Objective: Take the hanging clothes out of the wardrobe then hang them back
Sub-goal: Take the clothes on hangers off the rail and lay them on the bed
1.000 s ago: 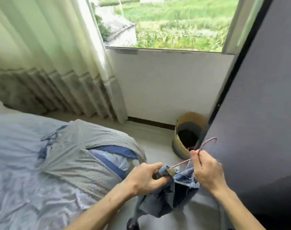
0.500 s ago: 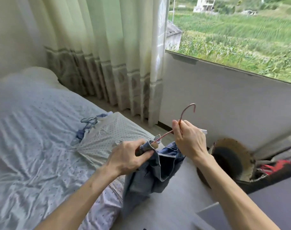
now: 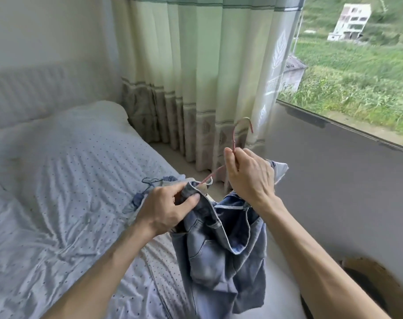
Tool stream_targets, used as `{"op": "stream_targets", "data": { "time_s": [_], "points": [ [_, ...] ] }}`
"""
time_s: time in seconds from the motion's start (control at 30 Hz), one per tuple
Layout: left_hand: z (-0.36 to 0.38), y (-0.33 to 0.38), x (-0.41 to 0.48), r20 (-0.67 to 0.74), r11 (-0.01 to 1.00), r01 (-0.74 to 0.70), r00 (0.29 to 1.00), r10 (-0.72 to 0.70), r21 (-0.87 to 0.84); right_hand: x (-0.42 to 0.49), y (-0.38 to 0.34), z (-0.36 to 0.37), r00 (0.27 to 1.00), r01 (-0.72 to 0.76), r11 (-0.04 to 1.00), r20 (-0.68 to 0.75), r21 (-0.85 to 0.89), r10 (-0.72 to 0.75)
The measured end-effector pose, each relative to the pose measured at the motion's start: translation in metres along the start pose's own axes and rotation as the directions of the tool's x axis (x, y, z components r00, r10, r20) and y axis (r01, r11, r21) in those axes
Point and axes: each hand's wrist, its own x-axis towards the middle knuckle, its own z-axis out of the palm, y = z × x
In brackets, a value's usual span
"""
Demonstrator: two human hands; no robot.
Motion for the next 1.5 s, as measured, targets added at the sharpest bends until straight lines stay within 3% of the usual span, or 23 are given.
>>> {"op": "stream_targets", "data": {
  "time_s": [0.17,0.33,0.43,0.53,0.6,0.7,0.9,1.0,1.13,1.27,1.33,1.5],
  "points": [
    [-0.03,-0.036,0.026,-0.173,0.982,0.14,0.978,-0.118,0.125,0.054,-0.037,0.049,0.996,0.063,0.983,0.044,0.175,-0.072],
    [-0.022,-0.125,0.053,-0.16,0.892,0.258,0.964,-0.212,0.372,0.069,-0.047,0.15,0.941,0.011,0.959,0.323,0.284,-0.106],
    [0.0,-0.2,0.068,-0.149,0.865,0.361,0.932,-0.329,0.348,0.061,-0.038,0.218,0.882,-0.067,0.937,0.46,0.342,-0.105],
    [0.023,-0.273,0.087,-0.078,0.859,0.439,0.897,-0.435,0.264,0.041,-0.017,0.275,0.841,-0.169,0.948,0.542,0.269,-0.004],
    [0.034,-0.316,0.104,-0.022,0.809,0.548,0.83,-0.557,0.21,0.018,0.002,0.306,0.749,-0.224,0.967,0.656,0.123,0.09],
    [0.04,-0.374,0.138,-0.022,0.725,0.658,0.744,-0.668,0.203,-0.021,0.032,0.339,0.547,-0.24,0.962,0.801,-0.13,0.244],
    [0.043,-0.474,0.189,-0.047,0.638,0.754,0.651,-0.758,0.159,-0.053,0.055,0.364,0.251,-0.209,0.898,0.867,-0.386,0.431],
    [0.058,-0.497,0.195,0.1,0.646,0.695,0.653,-0.751,0.316,-0.057,0.059,0.382,0.184,-0.172,0.887,0.871,-0.428,0.456],
    [0.111,-0.505,0.177,0.378,0.772,0.455,0.686,-0.622,0.444,-0.066,0.066,0.421,0.087,-0.129,0.878,0.877,-0.46,0.472],
    [0.176,-0.501,0.136,0.628,0.795,0.382,0.487,-0.607,0.472,-0.085,0.074,0.452,0.018,-0.086,0.875,0.877,-0.477,0.48],
    [0.198,-0.5,0.124,0.654,0.779,0.401,0.427,-0.625,0.482,-0.09,0.078,0.462,-0.007,-0.089,0.87,0.873,-0.485,0.487],
    [0.212,-0.514,0.122,0.637,0.762,0.346,0.419,-0.647,0.547,-0.097,0.086,0.462,0.007,-0.139,0.866,0.874,-0.48,0.486]
  ]
}}
